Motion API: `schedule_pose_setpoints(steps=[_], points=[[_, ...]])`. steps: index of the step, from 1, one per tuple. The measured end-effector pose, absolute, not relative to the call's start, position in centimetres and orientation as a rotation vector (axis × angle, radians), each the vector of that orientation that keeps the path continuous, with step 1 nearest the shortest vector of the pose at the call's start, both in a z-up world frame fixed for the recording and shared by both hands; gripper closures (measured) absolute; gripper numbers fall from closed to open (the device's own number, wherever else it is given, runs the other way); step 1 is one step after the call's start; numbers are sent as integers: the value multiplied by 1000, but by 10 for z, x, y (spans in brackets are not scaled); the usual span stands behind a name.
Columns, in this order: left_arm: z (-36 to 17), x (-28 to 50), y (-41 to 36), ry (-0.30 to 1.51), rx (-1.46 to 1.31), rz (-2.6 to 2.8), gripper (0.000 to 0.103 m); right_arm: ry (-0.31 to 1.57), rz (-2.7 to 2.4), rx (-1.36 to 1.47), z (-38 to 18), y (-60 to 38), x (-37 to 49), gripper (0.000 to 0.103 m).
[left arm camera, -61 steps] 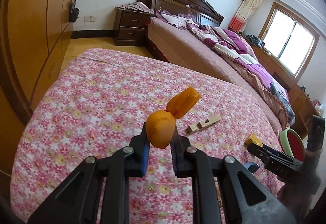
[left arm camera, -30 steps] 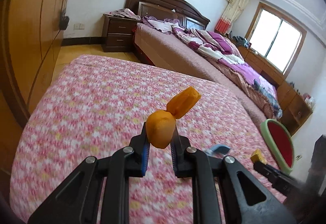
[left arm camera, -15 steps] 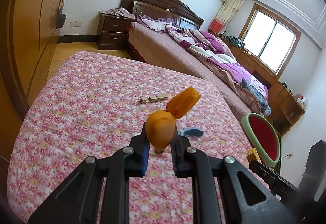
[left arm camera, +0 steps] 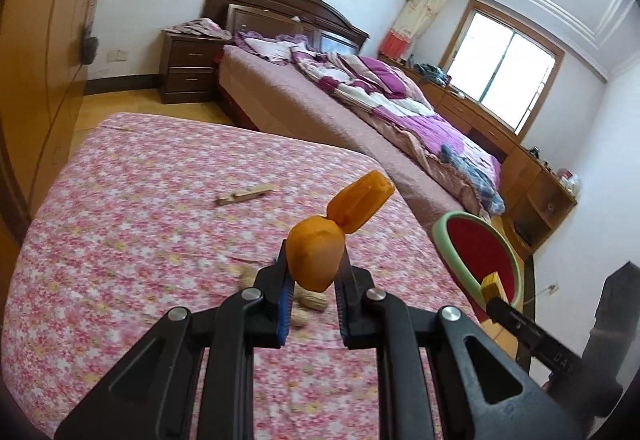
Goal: Collect trash
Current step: 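Carry the orange candy in the left tool while the right tool carries the yellow box to the bucket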
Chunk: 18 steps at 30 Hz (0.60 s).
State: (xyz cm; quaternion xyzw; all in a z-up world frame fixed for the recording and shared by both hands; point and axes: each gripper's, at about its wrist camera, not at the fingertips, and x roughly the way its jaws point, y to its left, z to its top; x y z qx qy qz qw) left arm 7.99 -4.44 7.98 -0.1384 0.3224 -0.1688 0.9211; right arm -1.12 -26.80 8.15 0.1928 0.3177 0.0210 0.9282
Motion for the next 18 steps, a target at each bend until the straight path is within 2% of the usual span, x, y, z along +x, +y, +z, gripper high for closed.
schedule_pose_setpoints(steps=[18], points=[[90, 105, -175, 734, -127, -565, 85, 567, -111, 512, 88, -367, -22, 66]])
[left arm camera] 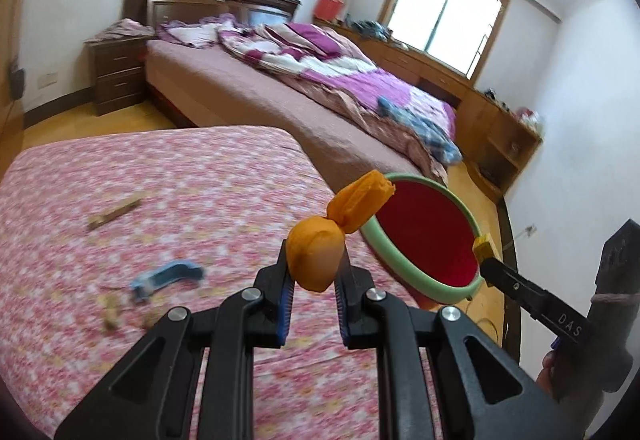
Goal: Collect trash
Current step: 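Carry the orange candy in the left tool while the right tool carries the yellow box to the bucket, then open both tools over the red bucket to drop candy and box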
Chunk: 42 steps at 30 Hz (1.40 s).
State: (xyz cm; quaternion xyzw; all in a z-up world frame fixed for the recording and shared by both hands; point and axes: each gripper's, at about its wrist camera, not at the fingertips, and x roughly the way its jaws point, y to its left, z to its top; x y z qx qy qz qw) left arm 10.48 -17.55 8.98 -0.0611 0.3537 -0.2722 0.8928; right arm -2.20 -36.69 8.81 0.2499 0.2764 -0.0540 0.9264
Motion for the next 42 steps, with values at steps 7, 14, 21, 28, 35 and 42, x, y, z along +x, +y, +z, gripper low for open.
schedule_pose_setpoints(steps=[7, 14, 21, 28, 35, 42], points=[[84, 113, -232, 756, -50, -644, 85, 543, -175, 513, 76, -402, -19, 66], [63, 125, -287, 808, 11, -708, 85, 536, -209, 503, 64, -428, -15, 66], [49, 135, -329, 810, 69, -717, 85, 555, -243, 516, 46, -457, -2, 66], [39, 142, -354, 789, 136, -702, 76, 573, -255, 544, 30, -475, 9, 65], [35, 144, -362, 799, 174, -692, 65, 580, -242, 577, 22, -483, 12, 64], [39, 147, -346, 808, 145, -664, 65, 596, -231, 559, 24, -478, 17, 55]])
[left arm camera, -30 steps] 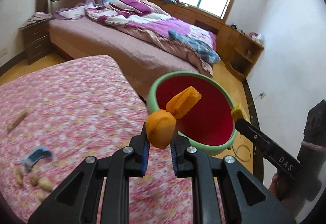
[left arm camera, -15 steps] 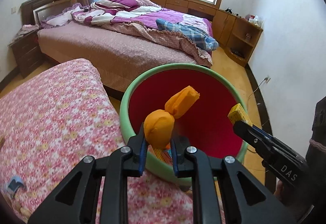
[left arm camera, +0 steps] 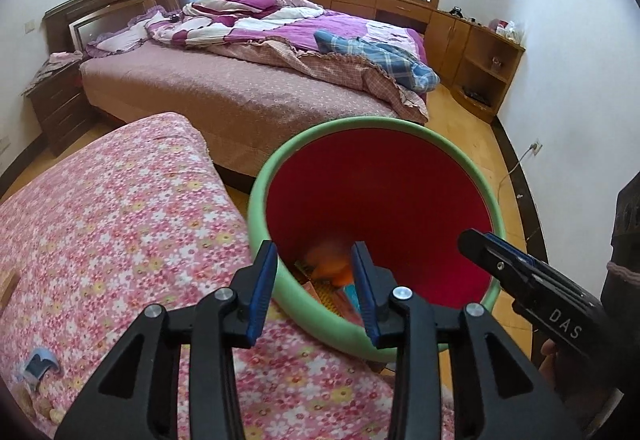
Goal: Collect trash
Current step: 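Open both tools over the red bucket to drop candy and box, then move both tools back toward the remaining trash on the bed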
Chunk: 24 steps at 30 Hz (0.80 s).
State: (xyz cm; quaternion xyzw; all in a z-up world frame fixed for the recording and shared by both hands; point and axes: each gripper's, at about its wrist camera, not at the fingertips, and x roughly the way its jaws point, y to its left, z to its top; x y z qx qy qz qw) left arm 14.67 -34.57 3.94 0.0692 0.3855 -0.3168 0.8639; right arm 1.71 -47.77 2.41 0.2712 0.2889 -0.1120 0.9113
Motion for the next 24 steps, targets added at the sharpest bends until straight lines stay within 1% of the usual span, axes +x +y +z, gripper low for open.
schedule_pose_setpoints(steps=[1, 5, 9, 12, 14, 24], points=[[41, 147, -343, 808, 138, -662, 65, 594, -227, 560, 25, -476, 17, 52], [46, 145, -330, 809, 108, -654, 65, 587, -225, 560, 28, -471, 15, 47], [55, 140, -311, 797, 94, -626, 65, 579, -233, 551, 34, -466, 11, 44], [59, 141, -298, 800, 72, -601, 65, 574, -236, 553, 38, -462, 8, 38], [61, 141, -289, 800, 55, -590, 65, 574, -253, 539, 42, -456, 5, 32], [78, 132, -231, 775, 8, -511, 65, 569, -208, 489, 64, -419, 3, 32]])
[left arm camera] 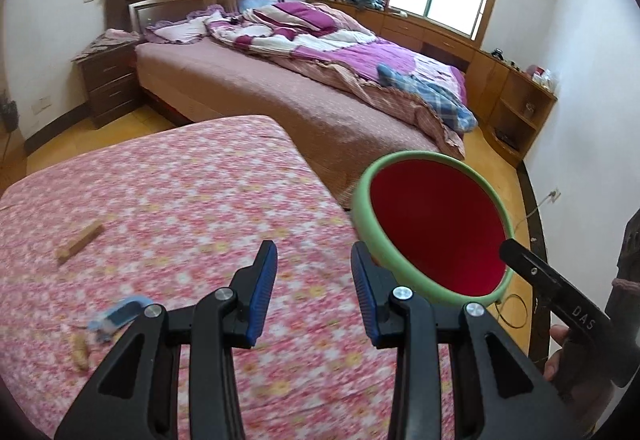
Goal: Collect trash
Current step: 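Move both tools back toward the remaining trash on the bed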
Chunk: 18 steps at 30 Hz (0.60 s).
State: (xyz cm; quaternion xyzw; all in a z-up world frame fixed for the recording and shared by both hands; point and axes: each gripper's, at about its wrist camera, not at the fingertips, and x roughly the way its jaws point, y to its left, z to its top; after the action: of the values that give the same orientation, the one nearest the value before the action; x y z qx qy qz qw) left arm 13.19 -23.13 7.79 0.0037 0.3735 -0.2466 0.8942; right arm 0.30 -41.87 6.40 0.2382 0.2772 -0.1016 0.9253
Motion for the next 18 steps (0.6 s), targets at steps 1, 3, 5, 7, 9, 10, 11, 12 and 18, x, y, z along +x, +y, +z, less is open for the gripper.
schedule_pose_setpoints(steps=[1, 3, 5, 7, 9, 10, 11, 12, 18], points=[[79, 132, -226, 774, 2, -504, 65, 569, -200, 487, 66, -414, 4, 32], [83, 129, -213, 769, -11, -487, 65, 570, -180, 486, 69, -403, 6, 32], [86, 128, -201, 762, -20, -473, 65, 574, -158, 486, 72, -392, 8, 32], [88, 126, -188, 757, -26, -451, 65, 581, -131, 481, 74, -379, 11, 32], [89, 123, -174, 756, -32, -429, 65, 589, -110, 474, 76, -367, 13, 32], [91, 123, -169, 754, -34, -424, 65, 592, -98, 467, 77, -360, 14, 32], [93, 123, -162, 752, -36, -414, 65, 595, -83, 459, 79, -353, 16, 32], [96, 124, -155, 746, -40, -401, 65, 596, -70, 451, 81, -345, 17, 32], [110, 121, -114, 703, -51, -339, 65, 598, -25, 425, 90, -311, 22, 31]])
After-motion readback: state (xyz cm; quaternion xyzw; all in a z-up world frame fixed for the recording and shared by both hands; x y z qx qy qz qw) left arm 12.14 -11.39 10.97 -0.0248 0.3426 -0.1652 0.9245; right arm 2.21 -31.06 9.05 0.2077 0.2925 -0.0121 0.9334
